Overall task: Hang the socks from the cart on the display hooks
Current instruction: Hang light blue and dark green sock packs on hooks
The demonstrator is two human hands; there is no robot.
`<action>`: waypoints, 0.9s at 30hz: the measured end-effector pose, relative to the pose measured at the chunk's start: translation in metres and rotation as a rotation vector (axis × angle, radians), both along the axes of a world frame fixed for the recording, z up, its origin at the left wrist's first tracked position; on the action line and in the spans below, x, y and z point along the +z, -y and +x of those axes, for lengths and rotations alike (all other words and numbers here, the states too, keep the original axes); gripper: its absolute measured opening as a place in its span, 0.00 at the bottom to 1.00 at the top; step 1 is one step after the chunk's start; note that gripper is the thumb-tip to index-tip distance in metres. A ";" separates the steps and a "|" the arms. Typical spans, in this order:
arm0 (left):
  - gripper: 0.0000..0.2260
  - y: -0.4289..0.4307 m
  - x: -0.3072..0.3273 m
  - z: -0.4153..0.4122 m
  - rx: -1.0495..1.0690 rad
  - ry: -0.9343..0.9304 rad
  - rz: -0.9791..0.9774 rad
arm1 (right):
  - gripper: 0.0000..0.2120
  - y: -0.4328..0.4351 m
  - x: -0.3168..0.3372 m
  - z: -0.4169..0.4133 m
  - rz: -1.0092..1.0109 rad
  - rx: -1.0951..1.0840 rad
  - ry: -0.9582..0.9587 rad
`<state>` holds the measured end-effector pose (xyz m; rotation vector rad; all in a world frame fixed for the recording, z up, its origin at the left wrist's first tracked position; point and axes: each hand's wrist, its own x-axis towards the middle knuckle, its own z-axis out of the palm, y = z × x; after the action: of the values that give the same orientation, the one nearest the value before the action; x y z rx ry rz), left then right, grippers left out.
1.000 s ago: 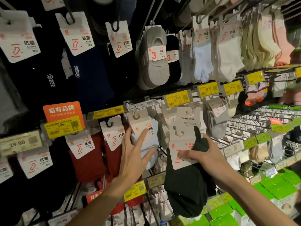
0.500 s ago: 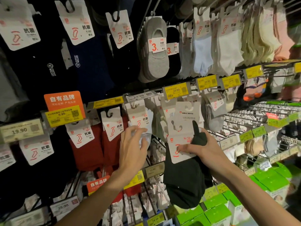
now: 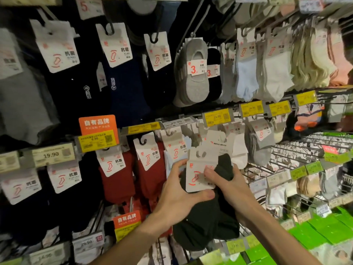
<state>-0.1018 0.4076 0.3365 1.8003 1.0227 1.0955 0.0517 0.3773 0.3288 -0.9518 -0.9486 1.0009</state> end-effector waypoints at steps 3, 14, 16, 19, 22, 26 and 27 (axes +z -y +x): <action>0.34 -0.003 -0.004 -0.015 0.043 0.042 -0.067 | 0.30 0.003 -0.005 -0.009 0.021 0.045 0.025; 0.24 0.025 -0.034 -0.133 0.091 0.220 -0.575 | 0.16 0.021 -0.045 -0.094 -0.154 0.207 0.106; 0.24 0.037 -0.039 -0.168 0.114 0.245 -0.636 | 0.10 0.026 -0.045 -0.125 -0.168 0.239 0.115; 0.38 0.060 -0.040 -0.225 0.257 0.255 -0.705 | 0.10 0.036 -0.044 -0.186 -0.176 0.298 0.210; 0.45 0.087 -0.040 -0.296 0.337 0.234 -0.711 | 0.08 0.050 -0.049 -0.257 -0.194 0.388 0.232; 0.06 0.129 -0.044 -0.388 0.398 0.273 -0.569 | 0.12 0.074 -0.058 -0.352 -0.174 0.451 0.265; 0.06 0.139 -0.046 -0.411 0.406 0.296 -0.526 | 0.14 0.078 -0.060 -0.373 -0.162 0.466 0.268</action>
<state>-0.5125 0.2682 0.2900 1.0060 1.3698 1.1493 -0.3210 0.2990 0.2692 -1.0403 -1.3699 1.3795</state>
